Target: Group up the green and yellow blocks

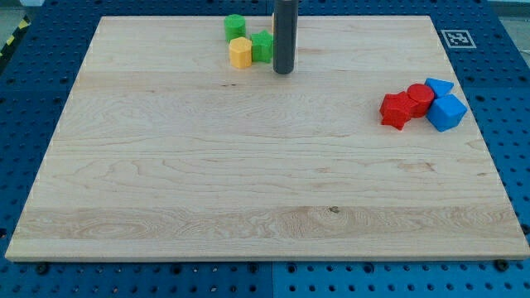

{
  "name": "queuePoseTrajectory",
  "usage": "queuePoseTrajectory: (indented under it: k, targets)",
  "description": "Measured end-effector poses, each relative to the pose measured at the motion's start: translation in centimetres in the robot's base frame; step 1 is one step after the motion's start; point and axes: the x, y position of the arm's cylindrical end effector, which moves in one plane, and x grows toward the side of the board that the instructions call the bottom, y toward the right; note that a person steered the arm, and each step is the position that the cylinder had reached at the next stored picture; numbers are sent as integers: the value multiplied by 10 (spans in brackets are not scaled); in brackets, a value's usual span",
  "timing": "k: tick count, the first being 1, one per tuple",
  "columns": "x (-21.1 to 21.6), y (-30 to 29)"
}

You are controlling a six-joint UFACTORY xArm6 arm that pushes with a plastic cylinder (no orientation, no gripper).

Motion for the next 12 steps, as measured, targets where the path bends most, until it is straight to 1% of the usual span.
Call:
queuePoseTrajectory:
  k: [1, 2, 3, 4, 5, 6, 7, 8, 9, 10, 11, 12]
  targets:
    - [6, -30]
    - [-46, -51]
    - [-60, -47]
    - [-30, -59]
    - [-24, -125]
    - [-59, -161]
    - [-90, -140]
    - [-94, -102]
    - [-82, -110]
    - [-43, -116]
    - [-38, -87]
    - [-62, -57]
